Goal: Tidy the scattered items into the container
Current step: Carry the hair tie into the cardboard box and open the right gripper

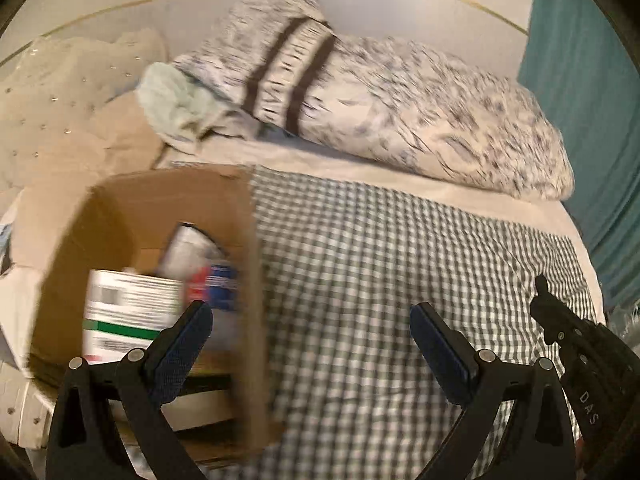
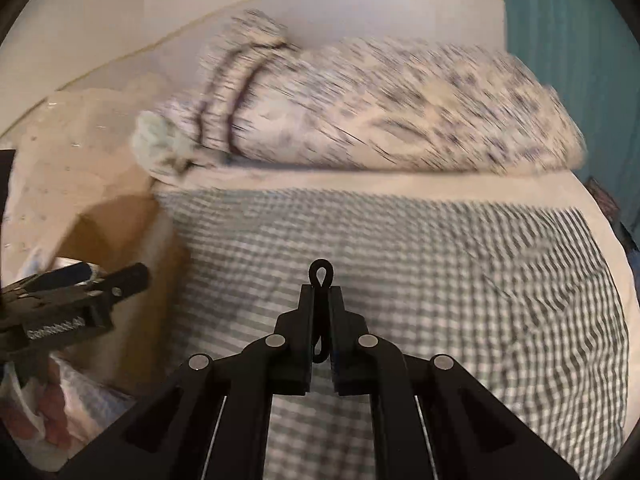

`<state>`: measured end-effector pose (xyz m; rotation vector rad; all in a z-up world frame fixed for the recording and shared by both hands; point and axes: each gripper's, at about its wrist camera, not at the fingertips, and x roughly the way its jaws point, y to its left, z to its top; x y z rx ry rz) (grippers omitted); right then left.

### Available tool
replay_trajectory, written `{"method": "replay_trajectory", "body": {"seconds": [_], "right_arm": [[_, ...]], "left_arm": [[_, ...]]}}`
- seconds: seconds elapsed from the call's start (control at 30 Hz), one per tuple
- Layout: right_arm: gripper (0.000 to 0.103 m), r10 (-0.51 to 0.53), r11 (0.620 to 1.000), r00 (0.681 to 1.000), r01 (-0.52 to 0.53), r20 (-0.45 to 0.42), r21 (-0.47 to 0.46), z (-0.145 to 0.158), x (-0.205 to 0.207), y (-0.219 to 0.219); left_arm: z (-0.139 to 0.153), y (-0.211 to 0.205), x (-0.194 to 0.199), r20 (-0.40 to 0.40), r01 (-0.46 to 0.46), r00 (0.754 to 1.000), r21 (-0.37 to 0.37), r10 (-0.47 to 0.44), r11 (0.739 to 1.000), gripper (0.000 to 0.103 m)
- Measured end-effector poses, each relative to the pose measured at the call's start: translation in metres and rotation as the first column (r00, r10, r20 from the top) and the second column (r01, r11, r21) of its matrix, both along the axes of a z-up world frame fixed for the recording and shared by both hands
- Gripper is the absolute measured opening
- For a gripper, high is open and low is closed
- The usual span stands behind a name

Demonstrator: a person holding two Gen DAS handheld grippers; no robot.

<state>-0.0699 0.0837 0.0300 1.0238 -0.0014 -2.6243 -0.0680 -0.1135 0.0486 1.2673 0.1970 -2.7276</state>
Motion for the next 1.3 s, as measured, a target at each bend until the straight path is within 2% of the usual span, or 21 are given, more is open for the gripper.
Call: {"method": "replay_trajectory", "body": {"seconds": [0.13, 0.27, 0.47, 0.6, 0.63, 0.67, 0.7, 0.73, 0.77, 0.87, 1.03, 1.2, 1.3], "right_arm": [[0.006, 0.107, 0.994, 0.993, -0.108, -0.049, -0.026, 0.024, 0.018, -0.057], [0.006, 0.238, 0.971, 0.970, -0.239, -0.060, -0.026, 0.030, 0.034, -0.120], [0.006, 0.416, 0.909, 0.909, -0.416, 0.005, -0.007, 0.010, 0.043, -0.208], [0.007, 0.428, 0.904, 0.902, -0.428, 0.057, -0.008, -0.012, 0.041, -0.228], [0.011, 0.423, 0.906, 0.904, -0.423, 0.061, -0.010, -0.015, 0.041, -0.228], [0.030, 0.416, 0.909, 0.907, -0.417, 0.064, 0.000, -0.018, 0.040, -0.229], [0.068, 0.401, 0.915, 0.914, -0.403, 0.064, 0.020, -0.020, 0.040, -0.228], [0.085, 0.378, 0.924, 0.924, -0.381, 0.054, 0.041, -0.021, 0.042, -0.227], [0.096, 0.344, 0.937, 0.939, -0.345, 0.019, 0.059, -0.019, 0.045, -0.222], [0.096, 0.345, 0.938, 0.936, -0.342, -0.066, 0.046, -0.008, 0.056, -0.209], [0.097, 0.306, 0.950, 0.947, -0.296, -0.104, 0.095, 0.004, 0.056, -0.188], [0.101, 0.134, 0.986, 0.989, -0.127, -0.064, 0.107, 0.006, 0.038, -0.145], [0.102, 0.065, 0.996, 0.998, -0.064, -0.008, 0.055, 0.003, 0.026, -0.117]], "left_arm": [[0.012, -0.048, 0.021, -0.002, -0.080, 0.997, -0.030, 0.080, 0.996, 0.102], [0.013, -0.097, 0.042, -0.004, -0.175, 0.985, -0.036, 0.175, 0.984, 0.103], [0.002, -0.156, 0.061, 0.000, -0.282, 0.960, 0.019, 0.282, 0.959, 0.103], [-0.008, -0.171, 0.070, -0.003, -0.292, 0.956, 0.046, 0.292, 0.955, 0.103], [-0.011, -0.172, 0.071, -0.002, -0.285, 0.958, 0.049, 0.286, 0.957, 0.103], [-0.014, -0.173, 0.070, 0.000, -0.282, 0.959, 0.053, 0.282, 0.958, 0.103], [-0.018, -0.175, 0.069, 0.003, -0.281, 0.960, 0.061, 0.281, 0.958, 0.103], [-0.020, -0.175, 0.069, 0.003, -0.281, 0.959, 0.072, 0.282, 0.957, 0.103], [-0.022, -0.175, 0.068, 0.001, -0.280, 0.960, 0.082, 0.281, 0.956, 0.103], [-0.021, -0.171, 0.067, -0.017, -0.268, 0.963, 0.101, 0.271, 0.958, 0.103], [-0.010, -0.153, 0.066, -0.048, -0.247, 0.967, 0.087, 0.252, 0.965, 0.103], [-0.002, -0.126, 0.064, -0.058, -0.202, 0.977, 0.057, 0.205, 0.978, 0.103], [-0.005, -0.112, 0.061, -0.035, -0.185, 0.982, 0.057, 0.187, 0.981, 0.103]]}}
